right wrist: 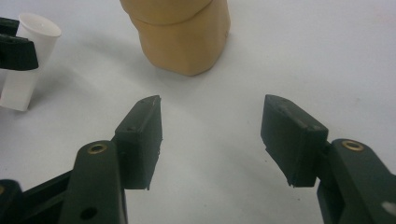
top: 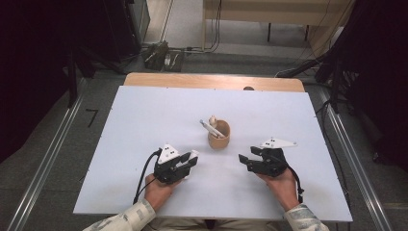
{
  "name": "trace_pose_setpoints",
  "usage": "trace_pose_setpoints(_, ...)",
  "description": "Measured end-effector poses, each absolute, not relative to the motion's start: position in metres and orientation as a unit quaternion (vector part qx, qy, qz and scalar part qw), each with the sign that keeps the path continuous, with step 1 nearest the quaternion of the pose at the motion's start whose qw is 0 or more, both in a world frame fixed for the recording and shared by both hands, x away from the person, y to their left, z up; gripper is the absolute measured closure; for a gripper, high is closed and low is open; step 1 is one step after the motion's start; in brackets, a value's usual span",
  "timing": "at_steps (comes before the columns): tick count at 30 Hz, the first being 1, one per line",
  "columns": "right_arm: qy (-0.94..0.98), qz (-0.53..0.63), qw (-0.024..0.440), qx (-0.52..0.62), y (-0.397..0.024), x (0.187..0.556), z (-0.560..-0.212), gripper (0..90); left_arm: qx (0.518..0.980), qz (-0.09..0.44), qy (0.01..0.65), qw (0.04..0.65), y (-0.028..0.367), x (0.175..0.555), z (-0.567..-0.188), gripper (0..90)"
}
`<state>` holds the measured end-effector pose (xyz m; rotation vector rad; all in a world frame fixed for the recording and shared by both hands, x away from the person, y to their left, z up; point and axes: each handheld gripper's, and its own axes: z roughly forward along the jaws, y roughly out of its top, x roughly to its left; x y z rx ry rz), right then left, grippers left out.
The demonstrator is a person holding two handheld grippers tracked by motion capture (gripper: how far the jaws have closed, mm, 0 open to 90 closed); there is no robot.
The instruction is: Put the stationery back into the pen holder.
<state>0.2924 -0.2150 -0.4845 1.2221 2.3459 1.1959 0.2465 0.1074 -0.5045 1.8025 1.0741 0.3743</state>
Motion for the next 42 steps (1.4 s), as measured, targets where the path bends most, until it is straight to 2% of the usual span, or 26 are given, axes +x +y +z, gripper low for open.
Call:
trace_pose_setpoints(22, 0.806, 0.415, 0.111, 0.408, -0.209, 0.290, -0.485, 36.8, 0.714, 0.146, 0.448, 0.518, 0.111, 0.247, -0.498, 68.7)
trace_pose_setpoints(33, 0.811, 0.433, 0.082, 0.385, -0.188, 0.283, -0.485, 36.8, 0.704, 0.139, 0.443, 0.537, 0.098, 0.252, -0.491, 68.6)
trace_pose_setpoints(42, 0.807, 0.452, 0.042, 0.377, -0.174, 0.281, -0.487, 36.8, 0.702, 0.143, 0.435, 0.546, 0.083, 0.256, -0.487, 68.6)
